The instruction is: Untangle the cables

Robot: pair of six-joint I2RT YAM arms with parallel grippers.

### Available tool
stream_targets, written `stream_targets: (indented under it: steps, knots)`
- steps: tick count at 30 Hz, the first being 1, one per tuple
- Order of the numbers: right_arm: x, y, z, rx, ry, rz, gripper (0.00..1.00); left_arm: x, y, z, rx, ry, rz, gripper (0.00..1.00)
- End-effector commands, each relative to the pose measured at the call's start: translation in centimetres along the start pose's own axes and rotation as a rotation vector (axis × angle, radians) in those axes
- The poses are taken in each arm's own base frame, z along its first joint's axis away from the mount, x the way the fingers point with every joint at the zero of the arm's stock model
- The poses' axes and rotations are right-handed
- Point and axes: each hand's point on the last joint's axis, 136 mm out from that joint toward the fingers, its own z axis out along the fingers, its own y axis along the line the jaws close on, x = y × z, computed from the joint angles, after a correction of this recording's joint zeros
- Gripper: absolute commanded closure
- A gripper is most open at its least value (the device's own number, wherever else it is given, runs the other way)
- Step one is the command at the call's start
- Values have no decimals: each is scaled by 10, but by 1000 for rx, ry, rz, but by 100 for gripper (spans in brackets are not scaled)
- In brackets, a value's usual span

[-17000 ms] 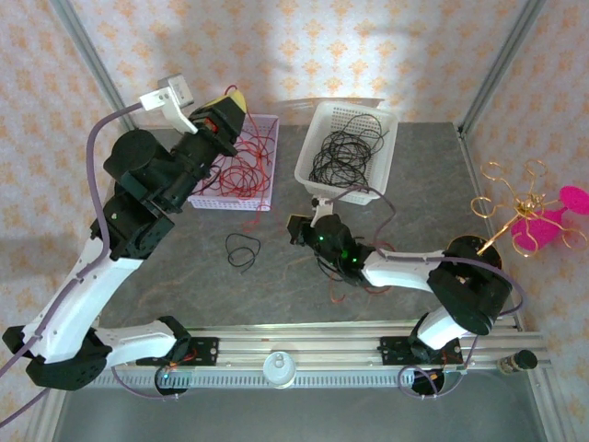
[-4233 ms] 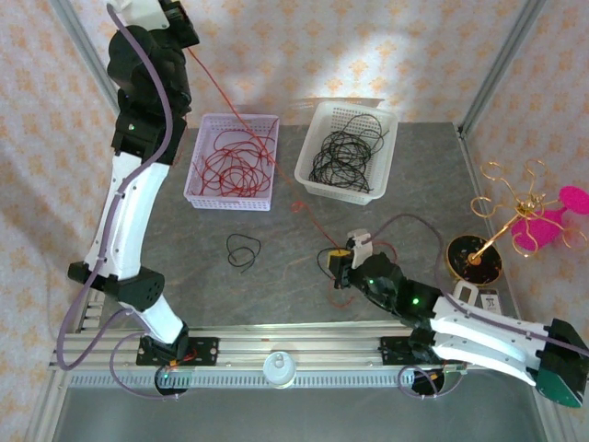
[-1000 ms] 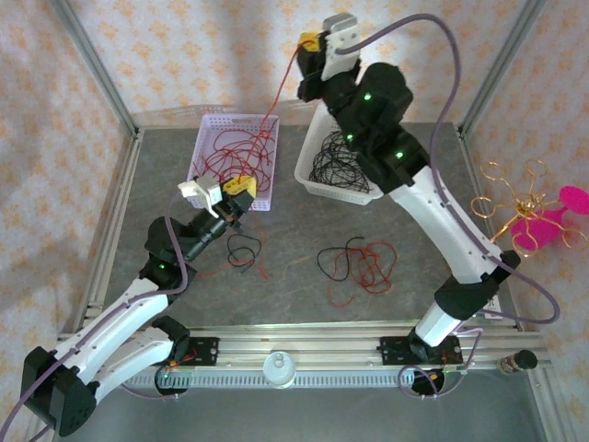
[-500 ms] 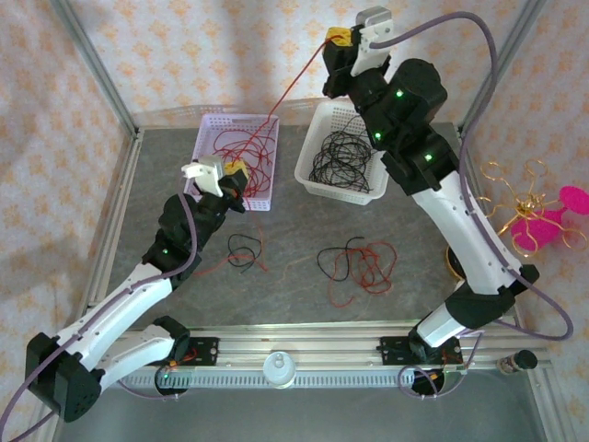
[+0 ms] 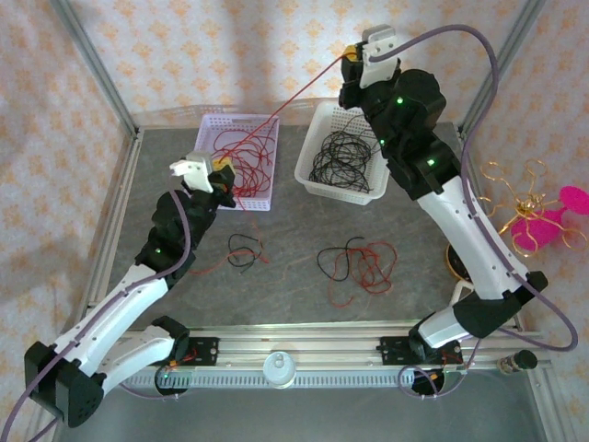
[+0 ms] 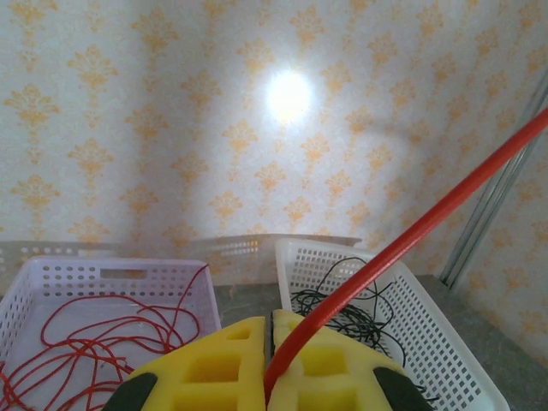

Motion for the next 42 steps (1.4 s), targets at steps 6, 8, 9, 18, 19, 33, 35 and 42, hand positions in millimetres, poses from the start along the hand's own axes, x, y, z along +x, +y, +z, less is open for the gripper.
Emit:
stream_targets:
  steps: [6,8,9,18,19,33,35,42]
  knots:
    - [-82,-79,-39,245,-302,17,100,32,28,-13,-98,139,26,100]
    - [-84,-90,-37,255,-298,31,100,34,35,-16,-121,146,27,100]
    - [-85,-96,-36,253,-298,44,100,35,38,-17,-128,146,24,100]
    - [-73,-110,-29,230,-273,111,100,33,46,-20,-144,137,6,100]
    - [-72,-109,-28,227,-271,114,100,31,47,-20,-145,133,5,100]
    - [25,-31,-23,-174,-41,302,62,-190,-31,-23,65,-125,5,100]
    - [34,-20,-26,-235,-16,337,55,-231,-39,-30,74,-192,-11,100]
    - [67,17,-40,-409,63,399,41,-321,-48,-17,28,-379,19,100]
